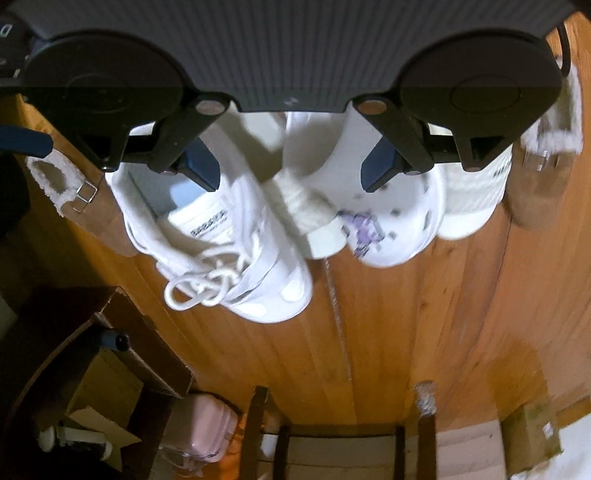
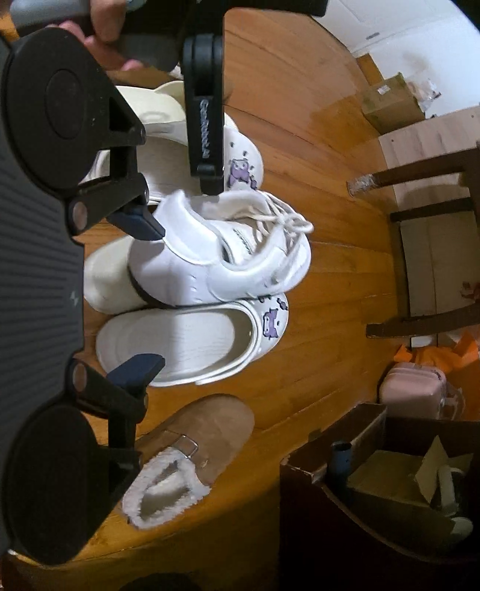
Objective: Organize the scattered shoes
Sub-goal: 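Grasp the second white velcro sneaker with the left tool, then pull the sneaker out of the pile with the left tool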
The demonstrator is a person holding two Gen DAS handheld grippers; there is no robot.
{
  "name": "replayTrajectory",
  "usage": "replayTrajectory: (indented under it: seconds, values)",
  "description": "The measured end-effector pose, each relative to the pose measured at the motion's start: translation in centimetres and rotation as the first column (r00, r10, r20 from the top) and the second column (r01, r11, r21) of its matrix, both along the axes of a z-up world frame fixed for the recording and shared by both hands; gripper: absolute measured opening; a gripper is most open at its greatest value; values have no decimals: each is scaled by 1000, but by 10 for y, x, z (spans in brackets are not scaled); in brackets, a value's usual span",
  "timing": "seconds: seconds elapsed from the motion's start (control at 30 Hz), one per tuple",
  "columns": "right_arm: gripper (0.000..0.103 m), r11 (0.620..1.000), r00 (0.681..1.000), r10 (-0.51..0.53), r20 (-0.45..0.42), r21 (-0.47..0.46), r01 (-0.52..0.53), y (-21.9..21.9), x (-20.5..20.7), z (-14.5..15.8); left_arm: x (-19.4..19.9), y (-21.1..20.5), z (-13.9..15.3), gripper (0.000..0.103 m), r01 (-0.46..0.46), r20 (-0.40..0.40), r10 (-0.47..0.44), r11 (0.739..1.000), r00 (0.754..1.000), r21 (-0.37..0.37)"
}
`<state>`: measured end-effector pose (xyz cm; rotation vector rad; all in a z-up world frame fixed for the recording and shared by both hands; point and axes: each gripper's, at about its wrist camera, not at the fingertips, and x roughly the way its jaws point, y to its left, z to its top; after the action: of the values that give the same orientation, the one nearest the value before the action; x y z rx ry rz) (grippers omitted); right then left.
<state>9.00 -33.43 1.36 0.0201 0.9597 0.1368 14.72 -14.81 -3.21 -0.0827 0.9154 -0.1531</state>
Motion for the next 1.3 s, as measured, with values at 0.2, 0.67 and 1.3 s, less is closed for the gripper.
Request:
replayTrajectory:
  seconds: [0.2, 0.67, 1.3]
  values:
    - [71, 999, 998, 47, -35, 6, -47, 2, 13, -14, 22, -15, -11, 78, 23, -20, -23, 1000, 1000, -12]
    - [79, 996, 997, 80, 3, 41, -80, 0, 10, -18, 54, -8, -29, 32, -7, 14, 9, 997, 1000, -80]
    - [82, 986, 986, 63, -155, 162, -37, -26, -71, -34, -38, -8, -18, 15, -14, 95, 22, 996, 995, -89]
